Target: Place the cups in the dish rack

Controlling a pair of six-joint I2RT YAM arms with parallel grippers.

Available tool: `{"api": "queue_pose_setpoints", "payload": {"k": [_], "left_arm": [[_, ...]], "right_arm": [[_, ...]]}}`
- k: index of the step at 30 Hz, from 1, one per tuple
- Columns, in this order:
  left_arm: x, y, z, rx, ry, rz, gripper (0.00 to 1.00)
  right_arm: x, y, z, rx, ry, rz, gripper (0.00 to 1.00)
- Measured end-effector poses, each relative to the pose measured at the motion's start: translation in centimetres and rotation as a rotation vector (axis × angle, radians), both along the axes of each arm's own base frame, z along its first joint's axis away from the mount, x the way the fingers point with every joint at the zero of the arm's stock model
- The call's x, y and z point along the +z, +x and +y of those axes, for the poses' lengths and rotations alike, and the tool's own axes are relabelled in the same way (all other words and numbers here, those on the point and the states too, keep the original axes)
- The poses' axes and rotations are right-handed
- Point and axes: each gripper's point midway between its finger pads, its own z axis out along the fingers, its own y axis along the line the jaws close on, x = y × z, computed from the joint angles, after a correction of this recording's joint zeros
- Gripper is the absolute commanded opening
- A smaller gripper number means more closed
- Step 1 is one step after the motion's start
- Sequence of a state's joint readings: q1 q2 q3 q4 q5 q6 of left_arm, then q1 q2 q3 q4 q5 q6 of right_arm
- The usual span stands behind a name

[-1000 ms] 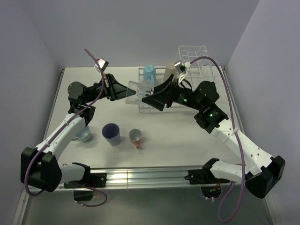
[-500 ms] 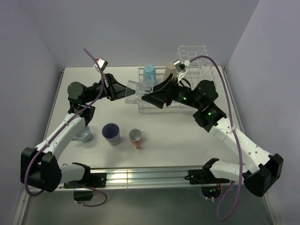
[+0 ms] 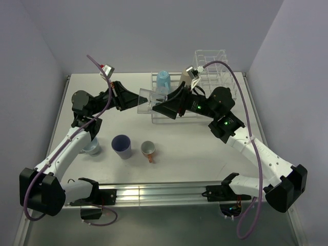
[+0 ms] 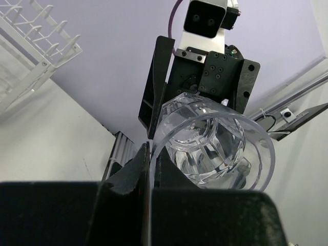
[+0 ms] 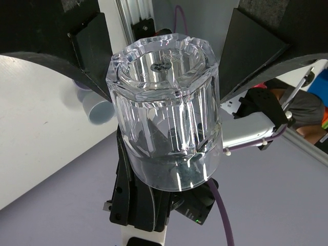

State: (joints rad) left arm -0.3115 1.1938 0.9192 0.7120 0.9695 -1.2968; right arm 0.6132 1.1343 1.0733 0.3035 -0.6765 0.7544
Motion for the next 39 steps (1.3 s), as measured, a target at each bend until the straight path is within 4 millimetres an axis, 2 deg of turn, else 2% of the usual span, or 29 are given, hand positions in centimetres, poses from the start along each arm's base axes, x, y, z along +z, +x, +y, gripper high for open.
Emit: {"api": "queue_pose_setpoints", "payload": {"k": [3,6,7,9,10,12,13,14,15,18,22,31,35,39], "left_arm": [[-0.1,0.1,0.0,0.006,0.003,0.001,0.00],[-0.2,0.2,0.0,0.010,0.007,0.003,0.00],[-0.2,0.2,0.0,0.010,0.008,0.002,0.00],[-0.3,0.2,-0.1,0.011,0.008,0.002,0.00],[-0.3,0.2,-0.1,0.012,0.008,0.003,0.00],[-0.3,0.2,-0.1,0.012,0.009,0.005,0.00],[-0.3,0.2,-0.1,0.013,0.010,0.005,0.01],[-0.3,0.3,-0.1,0.015,0.011,0.006,0.05],[-0.4,0.3,-0.1,0.017,0.012,0.007,0.09],[-0.4,0.3,-0.1,0.029,0.016,0.000,0.32],[-0.4,0.4,0.0,0.060,0.025,-0.007,0.43],[-1.1,1.8,0.9,0.152,0.070,0.023,0.48],[-0.7,3.2,2.8,0.236,0.079,0.028,0.49],[-0.5,5.4,5.6,0.360,0.113,0.049,0.48]], "right_arm": [[0.0,0.0,0.0,0.000,0.000,0.004,0.79],[0.0,0.0,0.0,0.004,0.001,0.008,0.67],[0.0,-0.1,0.1,0.007,0.001,0.011,0.56],[0.0,-0.1,0.0,0.007,0.002,0.011,0.43],[0.0,-0.1,0.1,0.008,0.002,0.012,0.31],[0.0,-0.1,0.1,0.008,0.002,0.013,0.19],[0.0,-0.1,0.1,0.008,0.002,0.014,0.06],[0.0,-0.1,0.1,0.008,0.003,0.015,0.00],[0.0,-0.1,0.1,0.008,0.002,0.015,0.00],[-0.1,0.0,0.0,0.006,0.003,0.020,0.00],[-0.7,0.2,0.0,-0.005,-0.016,0.049,0.00],[-1.8,1.3,-0.8,-0.086,-0.073,0.086,0.00],[-2.1,2.7,-2.3,-0.163,-0.104,0.098,0.00],[-2.6,4.9,-4.3,-0.277,-0.164,0.123,0.00]]}}
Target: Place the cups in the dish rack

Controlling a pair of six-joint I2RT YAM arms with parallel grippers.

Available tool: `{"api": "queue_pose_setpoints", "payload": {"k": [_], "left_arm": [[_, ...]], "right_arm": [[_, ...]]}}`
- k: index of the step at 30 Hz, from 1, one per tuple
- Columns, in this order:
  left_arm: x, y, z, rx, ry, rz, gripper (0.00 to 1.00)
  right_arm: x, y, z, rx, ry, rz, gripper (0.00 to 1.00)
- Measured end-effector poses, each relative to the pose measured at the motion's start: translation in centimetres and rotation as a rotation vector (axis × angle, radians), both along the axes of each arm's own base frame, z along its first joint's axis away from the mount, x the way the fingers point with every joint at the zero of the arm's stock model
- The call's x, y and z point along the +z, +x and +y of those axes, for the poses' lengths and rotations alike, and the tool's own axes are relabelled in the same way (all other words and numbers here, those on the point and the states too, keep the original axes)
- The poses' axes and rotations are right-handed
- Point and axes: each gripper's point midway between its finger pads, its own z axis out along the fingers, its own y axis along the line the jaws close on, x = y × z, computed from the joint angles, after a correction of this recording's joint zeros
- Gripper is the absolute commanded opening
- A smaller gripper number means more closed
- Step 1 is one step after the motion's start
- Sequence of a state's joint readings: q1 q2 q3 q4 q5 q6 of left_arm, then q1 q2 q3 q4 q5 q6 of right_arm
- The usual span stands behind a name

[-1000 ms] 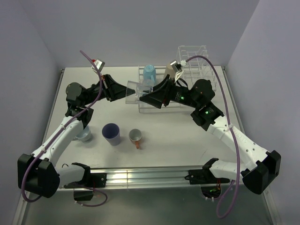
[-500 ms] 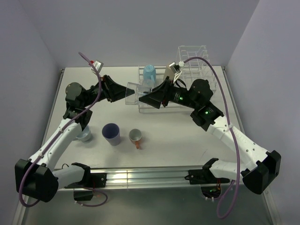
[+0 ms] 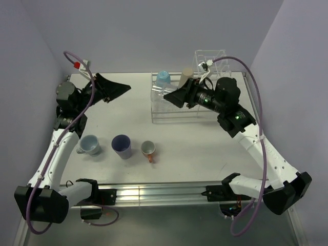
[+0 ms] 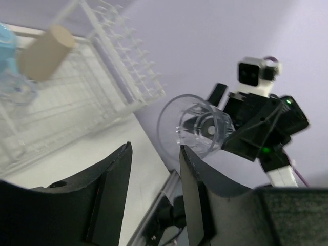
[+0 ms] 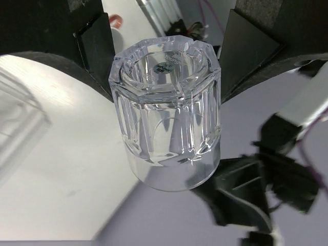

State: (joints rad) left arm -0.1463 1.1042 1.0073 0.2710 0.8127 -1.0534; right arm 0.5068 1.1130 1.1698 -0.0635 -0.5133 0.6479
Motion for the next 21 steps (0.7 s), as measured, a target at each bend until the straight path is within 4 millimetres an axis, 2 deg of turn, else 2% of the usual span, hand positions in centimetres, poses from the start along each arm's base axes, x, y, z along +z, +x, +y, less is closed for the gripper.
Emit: {"api": "queue_pose_setpoints", "payload": {"k": [2,6,9,12,15,17,21], "left_arm": [[-0.1,1.3,1.3,0.073,0.032,0.021,0.47],[-0.3,3.4,3.4,0.199,0.115,0.072,0.47],[-1.4,4.0,4.3,0.256,0.177,0.107,0.47],[-2.9,4.3,4.9,0.286,0.235,0.152,0.48],[-4.3,4.4,5.4,0.304,0.286,0.192,0.48],[-5.0,4.3,5.7,0.311,0.313,0.209,0.48],[-5.6,4.1,6.0,0.315,0.352,0.219,0.49]], "right_arm": [[-0.1,1.5,-1.1,-0.078,-0.059,0.022,0.00],[1.4,6.6,-3.1,-0.287,-0.197,0.011,0.00],[0.5,10.7,-4.2,-0.416,-0.313,0.026,0.00],[-3.4,14.7,-5.4,-0.534,-0.478,0.092,0.00],[-8.9,17.6,-6.1,-0.584,-0.642,0.177,0.00],[-13.4,19.0,-6.3,-0.589,-0.754,0.248,0.00],[-19.2,20.6,-6.5,-0.576,-0.900,0.343,0.00]]}}
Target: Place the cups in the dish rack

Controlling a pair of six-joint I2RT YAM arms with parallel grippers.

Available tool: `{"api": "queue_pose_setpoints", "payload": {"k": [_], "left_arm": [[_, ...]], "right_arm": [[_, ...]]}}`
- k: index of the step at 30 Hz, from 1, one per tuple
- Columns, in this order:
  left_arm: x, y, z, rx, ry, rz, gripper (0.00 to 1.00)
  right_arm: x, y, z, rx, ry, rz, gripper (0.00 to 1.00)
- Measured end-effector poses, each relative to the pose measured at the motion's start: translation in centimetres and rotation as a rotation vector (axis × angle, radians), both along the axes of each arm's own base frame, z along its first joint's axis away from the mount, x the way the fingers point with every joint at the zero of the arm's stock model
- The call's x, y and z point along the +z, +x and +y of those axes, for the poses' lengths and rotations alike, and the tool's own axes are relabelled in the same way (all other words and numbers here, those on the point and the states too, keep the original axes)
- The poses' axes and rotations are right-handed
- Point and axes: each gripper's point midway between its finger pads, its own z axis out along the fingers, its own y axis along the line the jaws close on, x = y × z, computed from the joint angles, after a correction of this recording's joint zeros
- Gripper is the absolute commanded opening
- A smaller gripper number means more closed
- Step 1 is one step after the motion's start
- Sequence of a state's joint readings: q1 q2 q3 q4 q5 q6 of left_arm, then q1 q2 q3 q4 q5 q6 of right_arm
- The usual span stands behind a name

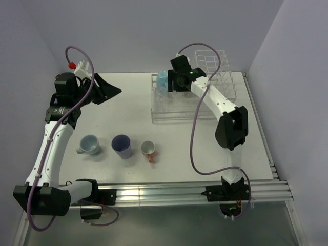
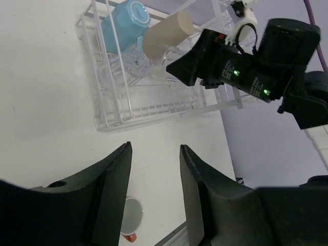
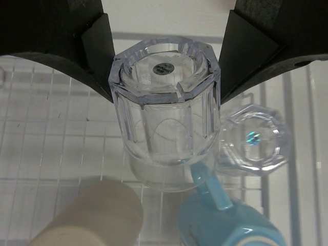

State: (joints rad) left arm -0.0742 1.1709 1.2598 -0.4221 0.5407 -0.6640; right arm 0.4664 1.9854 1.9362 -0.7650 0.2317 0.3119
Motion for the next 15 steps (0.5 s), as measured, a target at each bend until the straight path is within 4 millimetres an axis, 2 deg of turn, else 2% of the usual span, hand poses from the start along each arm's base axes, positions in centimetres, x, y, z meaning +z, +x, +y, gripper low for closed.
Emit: {"api": "queue_pose_setpoints", "payload": {"k": [4,10,15], "left_arm": [[-0.4,-0.2,0.2,0.001,0.025,0.007,0.49],[-0.7,-0.3,0.3,-0.005,0.042,0.007,0.49],[-0.7,-0.3,0.3,-0.006,0.045,0.006,0.49]], "right_arm": [[-2.4,1.3,-0.1,-0.012,-0.063,0.041,0.00],[-2.8,2.3,-0.6,-0.035,-0.112,0.038,0.00],[-3.4,2.2,-1.0,-0.034,-0.139,0.056,0.00]]}}
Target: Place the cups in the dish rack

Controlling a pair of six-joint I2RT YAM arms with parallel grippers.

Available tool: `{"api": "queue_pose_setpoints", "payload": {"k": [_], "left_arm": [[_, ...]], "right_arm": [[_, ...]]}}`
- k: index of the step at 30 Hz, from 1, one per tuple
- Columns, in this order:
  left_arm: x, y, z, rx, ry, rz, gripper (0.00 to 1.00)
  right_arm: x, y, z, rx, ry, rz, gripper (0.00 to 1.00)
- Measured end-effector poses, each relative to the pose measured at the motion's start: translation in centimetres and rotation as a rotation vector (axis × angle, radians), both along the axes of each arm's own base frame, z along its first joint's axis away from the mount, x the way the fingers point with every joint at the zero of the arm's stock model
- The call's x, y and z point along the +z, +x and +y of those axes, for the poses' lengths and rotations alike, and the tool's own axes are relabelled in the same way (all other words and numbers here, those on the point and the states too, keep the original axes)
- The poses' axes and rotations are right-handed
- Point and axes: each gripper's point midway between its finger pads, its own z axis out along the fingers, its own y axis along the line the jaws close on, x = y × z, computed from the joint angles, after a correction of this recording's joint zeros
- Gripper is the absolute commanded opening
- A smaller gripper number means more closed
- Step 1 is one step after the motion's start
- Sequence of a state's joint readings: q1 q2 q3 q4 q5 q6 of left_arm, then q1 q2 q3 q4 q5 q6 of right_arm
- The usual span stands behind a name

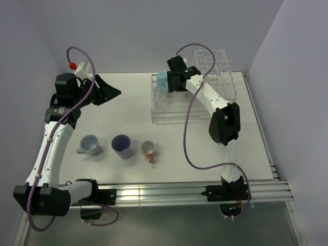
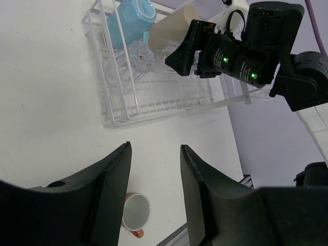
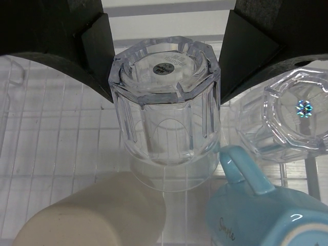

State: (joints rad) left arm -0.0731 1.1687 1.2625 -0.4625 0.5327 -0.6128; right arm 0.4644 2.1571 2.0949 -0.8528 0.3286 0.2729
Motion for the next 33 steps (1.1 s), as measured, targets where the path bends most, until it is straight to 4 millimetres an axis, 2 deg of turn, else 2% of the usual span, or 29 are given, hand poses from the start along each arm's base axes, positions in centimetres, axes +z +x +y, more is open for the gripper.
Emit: {"api": "queue_pose_setpoints", "payload": {"k": [13,16,17,19,21,22,25,27,33], "left_arm": [[-0.4,0.1,0.0,-0.001,0.000,0.010,0.49],[-0.7,0.2,0.0,0.000,0.001,0.019,0.49],[-0.8,0.2,0.0,-0.001,0.001,0.021,0.49],[-1.0,0.3,0.0,-0.001,0.002,0.026,0.49],[-1.1,0.3,0.0,-0.001,0.002,0.029,0.49],[-1.1,0.4,0.0,-0.001,0.002,0.030,0.49],[-1.3,0.4,0.0,-0.001,0.002,0.034,0.49],[-1.3,0.4,0.0,-0.001,0.002,0.034,0.49],[-1.3,0.4,0.0,-0.001,0.002,0.034,0.49]], "right_arm": [[-2.9,0.2,-0.1,0.006,-0.032,0.067,0.00],[-2.9,0.2,-0.2,0.006,-0.032,0.069,0.04],[-2.9,0.2,-0.2,0.006,-0.032,0.069,0.11],[-2.9,0.2,-0.2,0.006,-0.033,0.069,0.16],[-3.0,0.2,-0.2,0.006,-0.033,0.069,0.30],[-3.0,0.2,-0.2,0.006,-0.033,0.069,0.43],[-3.0,0.2,-0.2,0.005,-0.034,0.069,0.55],[-3.0,0.2,-0.2,0.005,-0.034,0.069,0.74],[-3.0,0.2,-0.3,0.002,-0.039,0.067,0.86]]}}
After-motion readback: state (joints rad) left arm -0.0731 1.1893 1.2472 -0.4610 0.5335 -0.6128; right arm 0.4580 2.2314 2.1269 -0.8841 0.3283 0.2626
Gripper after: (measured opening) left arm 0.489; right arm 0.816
